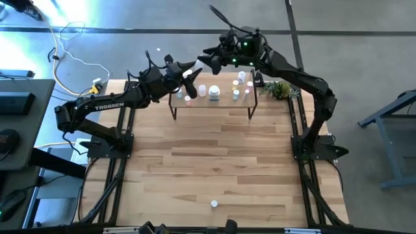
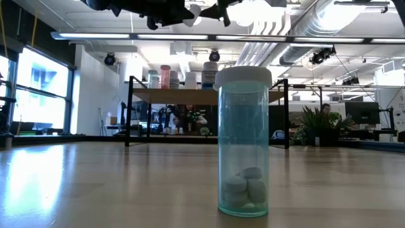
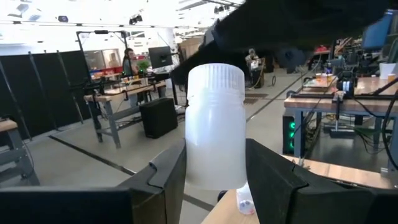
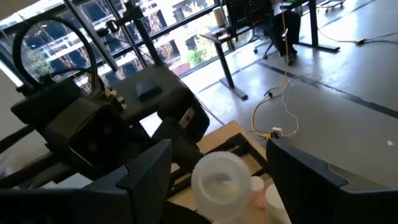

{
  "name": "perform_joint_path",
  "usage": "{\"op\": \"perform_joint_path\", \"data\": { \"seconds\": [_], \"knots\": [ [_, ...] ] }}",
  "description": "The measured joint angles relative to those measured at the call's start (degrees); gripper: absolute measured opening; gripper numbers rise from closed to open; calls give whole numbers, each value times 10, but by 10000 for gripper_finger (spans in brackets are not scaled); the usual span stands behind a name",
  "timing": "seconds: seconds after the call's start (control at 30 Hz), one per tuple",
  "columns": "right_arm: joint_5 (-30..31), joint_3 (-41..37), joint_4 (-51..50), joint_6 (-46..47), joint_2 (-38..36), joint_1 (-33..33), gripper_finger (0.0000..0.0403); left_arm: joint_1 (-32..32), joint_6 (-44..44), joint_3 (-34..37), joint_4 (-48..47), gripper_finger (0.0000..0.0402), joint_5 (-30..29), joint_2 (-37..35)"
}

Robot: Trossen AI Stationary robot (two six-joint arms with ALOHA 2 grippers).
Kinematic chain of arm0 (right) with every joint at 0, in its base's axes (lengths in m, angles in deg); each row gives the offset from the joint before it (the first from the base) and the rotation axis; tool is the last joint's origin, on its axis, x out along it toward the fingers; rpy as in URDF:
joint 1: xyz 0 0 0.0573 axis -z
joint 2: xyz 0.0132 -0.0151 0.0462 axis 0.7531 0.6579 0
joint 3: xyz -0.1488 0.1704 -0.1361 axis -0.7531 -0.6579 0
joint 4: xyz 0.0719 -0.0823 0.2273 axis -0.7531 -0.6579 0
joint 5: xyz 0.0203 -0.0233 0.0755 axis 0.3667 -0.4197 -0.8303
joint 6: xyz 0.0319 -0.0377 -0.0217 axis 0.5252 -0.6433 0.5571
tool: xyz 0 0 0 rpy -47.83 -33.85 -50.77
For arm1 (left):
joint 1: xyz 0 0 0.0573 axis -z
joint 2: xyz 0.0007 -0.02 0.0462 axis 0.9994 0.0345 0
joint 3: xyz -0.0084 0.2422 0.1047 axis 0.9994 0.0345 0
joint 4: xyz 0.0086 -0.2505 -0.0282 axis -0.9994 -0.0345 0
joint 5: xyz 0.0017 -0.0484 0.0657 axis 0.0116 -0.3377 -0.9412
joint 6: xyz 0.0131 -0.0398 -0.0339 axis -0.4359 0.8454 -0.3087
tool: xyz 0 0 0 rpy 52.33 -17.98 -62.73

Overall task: Pick and place medicine bottles onto shelf by color
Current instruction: Put the transparent pill bottle on the shelf

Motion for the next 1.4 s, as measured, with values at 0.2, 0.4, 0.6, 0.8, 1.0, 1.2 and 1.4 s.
{"op": "perform_joint_path", "data": {
  "seconds": [0.2,0.4,0.6,0.8,1.0,1.2,1.4],
  "knots": [
    [0,0,-2,1,10,-9,252,0,0,0,0,133,0,0],
    [25,0,-20,10,10,-14,250,0,0,0,0,133,0,0],
    [26,0,-23,12,10,-14,205,0,0,0,0,133,0,0],
    [27,0,-22,14,10,-14,129,0,0,0,0,134,0,0],
    [27,0,-23,21,10,-14,121,0,2,0,0,144,0,0],
    [26,0,-27,25,9,-15,133,0,1,0,-1,161,0,0],
    [26,0,-30,22,9,-11,125,0,0,0,-4,183,0,0]
  ]
}}
